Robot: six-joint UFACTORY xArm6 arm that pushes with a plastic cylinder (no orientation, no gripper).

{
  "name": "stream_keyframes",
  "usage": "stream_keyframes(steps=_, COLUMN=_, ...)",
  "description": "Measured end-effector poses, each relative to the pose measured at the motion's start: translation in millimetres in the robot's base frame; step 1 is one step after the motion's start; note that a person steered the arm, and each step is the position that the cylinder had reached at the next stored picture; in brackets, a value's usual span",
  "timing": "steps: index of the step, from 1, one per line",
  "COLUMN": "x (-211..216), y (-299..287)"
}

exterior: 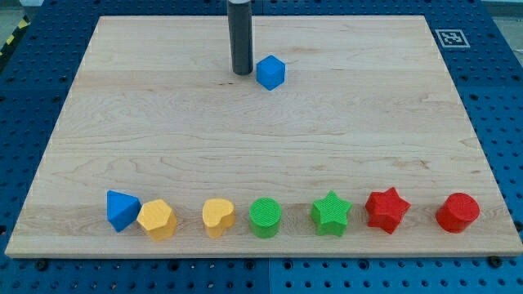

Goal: Move the blue cube to the top right of the board

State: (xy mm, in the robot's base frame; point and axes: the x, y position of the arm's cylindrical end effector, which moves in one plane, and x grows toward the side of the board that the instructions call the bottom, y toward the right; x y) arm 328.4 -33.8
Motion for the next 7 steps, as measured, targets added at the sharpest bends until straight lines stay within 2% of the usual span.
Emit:
stream_keyframes(steps=1, x=35, y=9)
stream_keyframes(steps=2, x=42, y=12)
stream_keyframes(steps=3, x=17, y=16)
stream_keyframes(steps=7, x=15, y=183)
